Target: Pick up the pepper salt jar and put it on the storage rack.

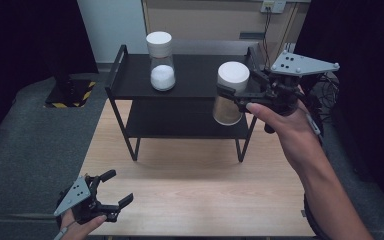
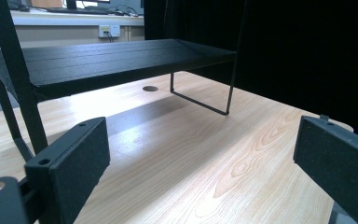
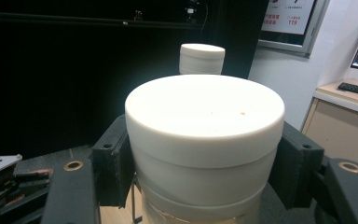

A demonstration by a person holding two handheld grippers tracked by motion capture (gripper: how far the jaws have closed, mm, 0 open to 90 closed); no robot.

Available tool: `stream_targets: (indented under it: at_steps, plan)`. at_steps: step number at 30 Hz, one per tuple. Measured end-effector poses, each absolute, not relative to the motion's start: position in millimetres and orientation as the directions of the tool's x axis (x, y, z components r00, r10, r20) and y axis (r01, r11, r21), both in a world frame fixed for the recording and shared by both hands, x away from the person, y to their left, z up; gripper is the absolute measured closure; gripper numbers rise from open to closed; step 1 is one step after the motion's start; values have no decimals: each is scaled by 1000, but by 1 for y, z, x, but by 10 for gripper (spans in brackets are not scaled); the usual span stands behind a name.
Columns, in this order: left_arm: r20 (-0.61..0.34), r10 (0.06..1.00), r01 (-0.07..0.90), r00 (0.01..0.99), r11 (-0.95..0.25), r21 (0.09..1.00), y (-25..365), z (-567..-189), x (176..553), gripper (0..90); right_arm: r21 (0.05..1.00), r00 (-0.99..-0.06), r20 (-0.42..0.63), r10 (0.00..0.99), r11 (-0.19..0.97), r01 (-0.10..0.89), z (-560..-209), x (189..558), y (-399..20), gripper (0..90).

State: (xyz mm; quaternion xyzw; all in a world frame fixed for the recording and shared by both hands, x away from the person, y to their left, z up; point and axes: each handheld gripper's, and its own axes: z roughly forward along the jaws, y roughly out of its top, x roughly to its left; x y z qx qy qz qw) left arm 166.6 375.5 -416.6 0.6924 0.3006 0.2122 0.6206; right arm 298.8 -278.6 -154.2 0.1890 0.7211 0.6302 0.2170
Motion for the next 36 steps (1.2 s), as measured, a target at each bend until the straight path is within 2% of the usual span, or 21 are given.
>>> stream_targets:
  at_steps: [7, 36]
  plan:
    - [-59, 682, 155, 729, -80, 985, 377, -414, 167, 22, 991, -831, -75, 552, 131, -2, -146, 309, -276, 345]
    - [-78, 674, 174, 735, -76, 982, 381, -420, 171, 23, 992, -798, -66, 599, 125, 11, -138, 353, -262, 345]
